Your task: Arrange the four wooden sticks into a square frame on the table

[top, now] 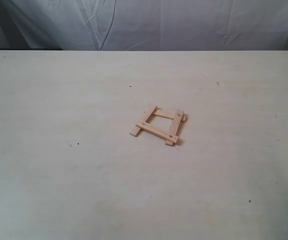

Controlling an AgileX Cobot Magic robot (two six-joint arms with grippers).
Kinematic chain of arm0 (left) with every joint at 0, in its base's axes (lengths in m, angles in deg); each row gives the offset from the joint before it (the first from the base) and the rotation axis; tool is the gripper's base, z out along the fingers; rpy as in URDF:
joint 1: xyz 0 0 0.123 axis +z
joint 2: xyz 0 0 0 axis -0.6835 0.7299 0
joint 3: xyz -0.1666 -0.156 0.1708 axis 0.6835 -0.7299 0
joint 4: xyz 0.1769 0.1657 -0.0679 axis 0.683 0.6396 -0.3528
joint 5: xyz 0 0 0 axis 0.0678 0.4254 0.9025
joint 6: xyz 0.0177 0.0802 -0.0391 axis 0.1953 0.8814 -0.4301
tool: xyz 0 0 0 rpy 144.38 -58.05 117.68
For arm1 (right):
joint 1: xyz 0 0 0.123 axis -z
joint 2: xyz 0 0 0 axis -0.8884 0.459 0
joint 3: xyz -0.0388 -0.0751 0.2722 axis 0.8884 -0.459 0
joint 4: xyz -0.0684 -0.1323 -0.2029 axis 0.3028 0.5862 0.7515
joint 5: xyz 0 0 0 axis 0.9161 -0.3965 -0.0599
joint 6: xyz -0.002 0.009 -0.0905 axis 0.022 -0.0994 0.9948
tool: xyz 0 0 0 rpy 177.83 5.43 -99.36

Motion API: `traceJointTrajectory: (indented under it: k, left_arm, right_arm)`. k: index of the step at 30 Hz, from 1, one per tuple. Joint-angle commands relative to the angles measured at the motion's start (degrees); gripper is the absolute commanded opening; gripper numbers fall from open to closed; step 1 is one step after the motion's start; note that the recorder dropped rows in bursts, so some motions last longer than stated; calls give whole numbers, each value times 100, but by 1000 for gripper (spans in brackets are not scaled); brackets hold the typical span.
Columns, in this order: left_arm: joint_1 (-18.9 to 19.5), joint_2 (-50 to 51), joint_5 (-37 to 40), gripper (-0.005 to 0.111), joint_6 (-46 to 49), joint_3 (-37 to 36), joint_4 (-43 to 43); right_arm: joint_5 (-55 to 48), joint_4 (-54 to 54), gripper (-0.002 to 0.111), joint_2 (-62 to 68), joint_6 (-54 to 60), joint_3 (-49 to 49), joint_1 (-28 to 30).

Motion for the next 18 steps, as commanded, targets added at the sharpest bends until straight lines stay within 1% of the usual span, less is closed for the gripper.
traceJointTrajectory:
  k: [1,9,11,15,18]
  left_arm:
    - [2,-46,-63,0,-15,0,-10]
    - [2,-46,-63,0,-15,0,-10]
    - [2,-98,-63,0,18,0,140]
    - [288,-434,3,0,-36,-147,-17]
    - [417,-815,-256,0,-36,-585,-41]
  right_arm:
    - [30,-29,0,-34,46,-13,38]
    - [30,-28,0,-34,46,-13,38]
    - [30,-28,0,-34,46,-13,38]
    - [30,-28,0,-34,46,-13,38]
    - [30,-28,0,-34,46,-13,38]
